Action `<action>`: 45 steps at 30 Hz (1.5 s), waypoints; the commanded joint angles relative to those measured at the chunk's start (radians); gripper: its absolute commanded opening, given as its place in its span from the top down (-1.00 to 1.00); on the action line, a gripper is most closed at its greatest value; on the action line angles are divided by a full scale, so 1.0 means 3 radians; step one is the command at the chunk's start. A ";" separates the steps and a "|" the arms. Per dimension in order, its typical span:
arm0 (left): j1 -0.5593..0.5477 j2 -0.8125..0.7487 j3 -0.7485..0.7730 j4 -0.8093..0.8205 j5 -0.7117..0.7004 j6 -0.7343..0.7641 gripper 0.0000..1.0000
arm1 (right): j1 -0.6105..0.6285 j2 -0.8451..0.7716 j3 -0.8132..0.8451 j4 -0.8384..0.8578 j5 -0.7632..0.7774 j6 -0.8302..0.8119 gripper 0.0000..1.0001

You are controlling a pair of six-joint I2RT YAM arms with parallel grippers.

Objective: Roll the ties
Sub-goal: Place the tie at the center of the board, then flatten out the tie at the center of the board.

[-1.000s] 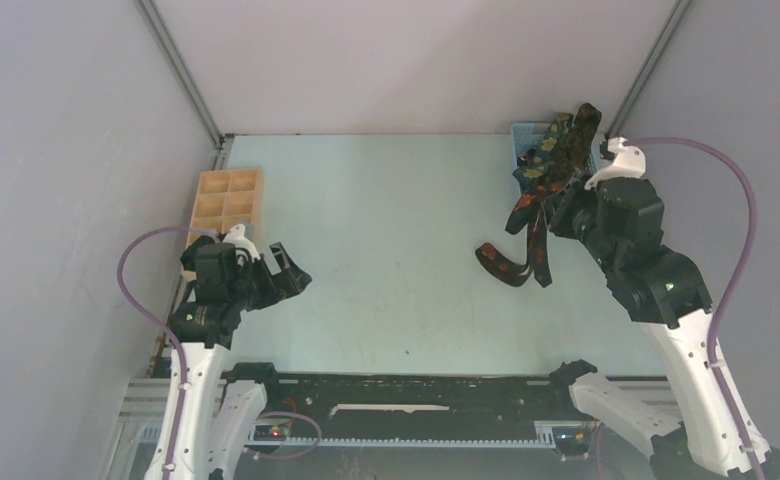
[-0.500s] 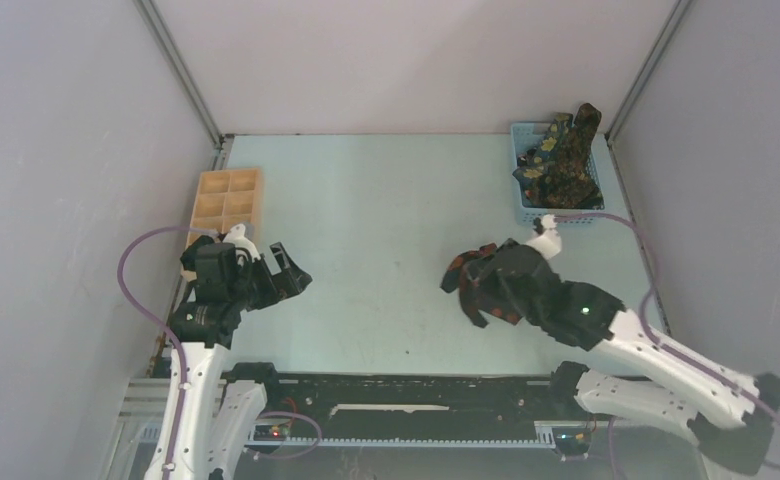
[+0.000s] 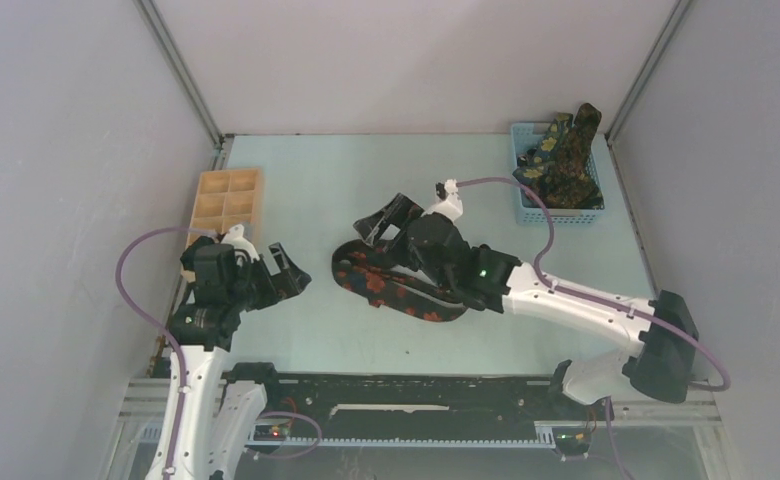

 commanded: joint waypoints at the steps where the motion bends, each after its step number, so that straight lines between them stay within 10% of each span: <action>1: 0.0002 -0.0058 0.0016 0.0059 -0.0004 -0.0014 -0.99 | -0.0108 -0.0231 0.0151 -0.0256 -0.0074 -0.1001 -0.99; 7: -0.0011 -0.0207 0.0112 0.0088 -0.0070 -0.0081 -0.99 | -0.0943 -0.0330 0.0063 -0.1311 -0.0498 -0.1664 -0.76; 18: -0.0727 0.0412 -0.0242 0.0916 -0.0130 -0.0761 -0.97 | -0.1857 0.0547 -0.0043 -0.1424 -0.1511 -0.2403 -0.13; 34: -0.0932 0.2597 -0.0069 0.2113 -0.0091 -0.0868 -0.43 | -0.1367 0.0909 -0.0744 -0.1154 -0.2399 -0.2336 0.24; 45: -0.1118 0.3838 0.1015 0.2191 0.0086 -0.0830 -0.31 | -0.0503 0.1009 -0.0729 -0.0314 -0.2939 -0.1594 0.41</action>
